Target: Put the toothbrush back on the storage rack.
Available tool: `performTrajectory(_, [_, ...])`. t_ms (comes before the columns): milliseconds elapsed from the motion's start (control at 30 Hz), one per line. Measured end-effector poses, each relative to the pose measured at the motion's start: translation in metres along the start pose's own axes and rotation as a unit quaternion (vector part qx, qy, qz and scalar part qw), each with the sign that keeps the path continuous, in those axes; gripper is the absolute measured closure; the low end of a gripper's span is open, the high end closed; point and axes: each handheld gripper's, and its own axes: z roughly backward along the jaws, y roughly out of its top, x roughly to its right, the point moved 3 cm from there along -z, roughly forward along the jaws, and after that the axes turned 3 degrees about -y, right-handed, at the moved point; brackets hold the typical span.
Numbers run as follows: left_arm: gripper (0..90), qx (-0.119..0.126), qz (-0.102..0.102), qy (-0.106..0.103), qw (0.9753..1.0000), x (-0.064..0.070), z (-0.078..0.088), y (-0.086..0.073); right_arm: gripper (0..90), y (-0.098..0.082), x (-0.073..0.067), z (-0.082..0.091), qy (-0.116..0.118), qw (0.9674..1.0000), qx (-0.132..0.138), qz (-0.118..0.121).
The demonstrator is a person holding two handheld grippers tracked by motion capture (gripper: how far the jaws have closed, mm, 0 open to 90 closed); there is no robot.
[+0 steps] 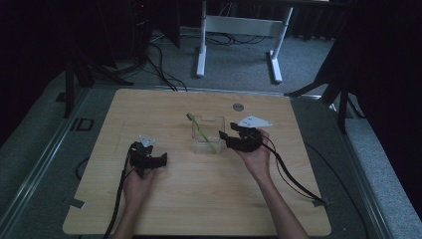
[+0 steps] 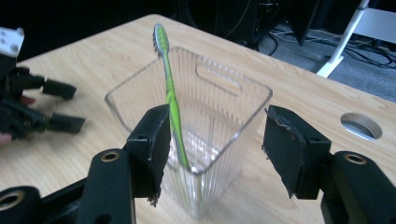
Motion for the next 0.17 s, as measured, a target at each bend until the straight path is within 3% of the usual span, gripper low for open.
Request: performTrajectory(167, [14.1,0.000,0.000,0.000,1.0000,0.000,0.000,0.000,40.1,-0.014,0.008,0.012,-0.008,0.9998,-0.015,0.000])
